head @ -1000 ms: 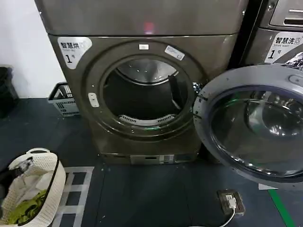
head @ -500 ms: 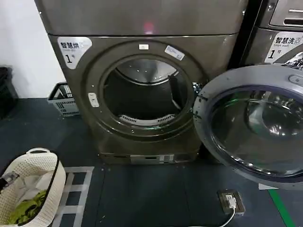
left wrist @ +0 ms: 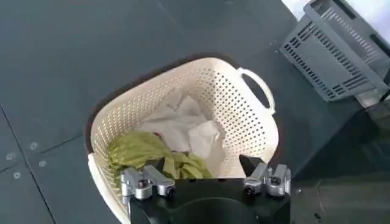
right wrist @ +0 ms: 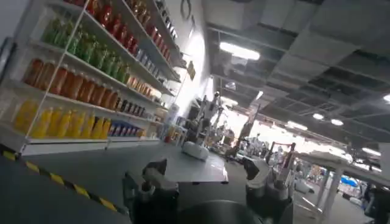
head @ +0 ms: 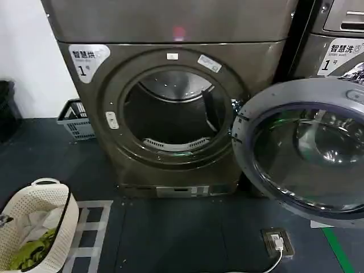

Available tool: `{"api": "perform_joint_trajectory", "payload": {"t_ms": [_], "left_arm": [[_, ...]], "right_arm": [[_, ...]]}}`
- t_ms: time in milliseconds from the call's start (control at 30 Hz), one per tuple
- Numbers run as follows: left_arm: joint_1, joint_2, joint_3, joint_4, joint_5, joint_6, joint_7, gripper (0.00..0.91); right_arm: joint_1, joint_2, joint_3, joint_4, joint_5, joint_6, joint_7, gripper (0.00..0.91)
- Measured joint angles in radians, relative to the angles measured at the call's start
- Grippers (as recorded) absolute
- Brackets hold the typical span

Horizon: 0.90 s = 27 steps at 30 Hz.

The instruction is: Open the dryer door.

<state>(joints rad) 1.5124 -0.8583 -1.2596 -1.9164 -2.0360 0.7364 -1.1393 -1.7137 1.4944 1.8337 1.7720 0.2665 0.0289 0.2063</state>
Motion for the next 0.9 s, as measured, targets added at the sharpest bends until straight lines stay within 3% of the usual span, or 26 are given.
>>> {"api": "perform_joint_trajectory", "payload": {"t_ms": [900], "left_arm": [[0.003, -0.005, 0.010, -0.002, -0.029, 0.000, -0.001, 0.907]], "right_arm": [[0.001, 0.012, 0.025, 0.000, -0.001, 0.002, 0.019, 0.907]]}}
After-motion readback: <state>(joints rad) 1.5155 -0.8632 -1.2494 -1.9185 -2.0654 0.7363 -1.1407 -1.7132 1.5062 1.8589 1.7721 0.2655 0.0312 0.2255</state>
